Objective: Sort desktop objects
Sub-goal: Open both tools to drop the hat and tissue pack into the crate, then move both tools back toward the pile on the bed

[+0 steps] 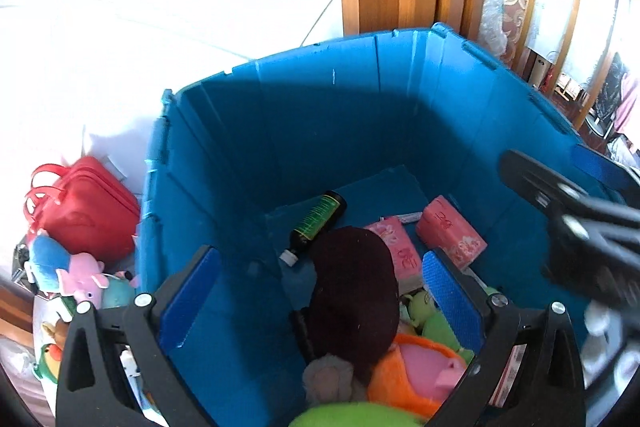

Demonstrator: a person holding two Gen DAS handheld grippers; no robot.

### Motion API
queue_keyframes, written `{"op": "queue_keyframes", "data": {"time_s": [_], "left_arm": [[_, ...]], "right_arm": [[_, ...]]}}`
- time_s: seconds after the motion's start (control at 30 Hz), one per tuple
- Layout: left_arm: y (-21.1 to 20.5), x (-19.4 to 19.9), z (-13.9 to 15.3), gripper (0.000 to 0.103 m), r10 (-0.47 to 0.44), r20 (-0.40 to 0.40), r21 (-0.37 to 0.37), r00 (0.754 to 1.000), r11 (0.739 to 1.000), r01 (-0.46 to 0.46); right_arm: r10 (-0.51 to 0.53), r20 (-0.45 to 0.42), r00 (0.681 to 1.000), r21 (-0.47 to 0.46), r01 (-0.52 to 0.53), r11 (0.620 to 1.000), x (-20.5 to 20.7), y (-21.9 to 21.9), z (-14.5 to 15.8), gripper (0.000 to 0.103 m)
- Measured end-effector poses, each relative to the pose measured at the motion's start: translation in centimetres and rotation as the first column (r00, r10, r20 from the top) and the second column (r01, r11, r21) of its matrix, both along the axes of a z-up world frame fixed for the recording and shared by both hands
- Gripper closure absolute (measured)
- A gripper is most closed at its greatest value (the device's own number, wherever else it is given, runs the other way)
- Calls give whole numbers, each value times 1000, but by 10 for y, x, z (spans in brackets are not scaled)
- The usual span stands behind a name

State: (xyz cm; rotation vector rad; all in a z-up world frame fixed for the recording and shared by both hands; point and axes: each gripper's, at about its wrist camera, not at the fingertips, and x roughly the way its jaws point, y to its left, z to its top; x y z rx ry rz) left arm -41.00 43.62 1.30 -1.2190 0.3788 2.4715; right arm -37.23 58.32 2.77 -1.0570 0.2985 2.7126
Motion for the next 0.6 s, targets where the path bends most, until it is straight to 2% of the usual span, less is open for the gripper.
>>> {"op": "queue_keyframes", "data": {"time_s": [0.17,0.3,0.47,0.6], "left_arm": [[-26,35,27,0,-21,-48,18,999,1000,22],[-54,73,56,0,-29,-157,43,987,998,36],[-93,108,74,0,27,-227,115,973,993,0],[-136,134,78,0,91,-269,165,959,985,-47]], "right_arm": [[34,-11,999,-12,-34,999,8,-5,7,0],[84,-33,996,18,-83,996,26,-24,21,0],[157,-118,981,30,-155,988,66,-55,50,0],[245,-166,955,17,-246,969,102,-92,65,0]]}}
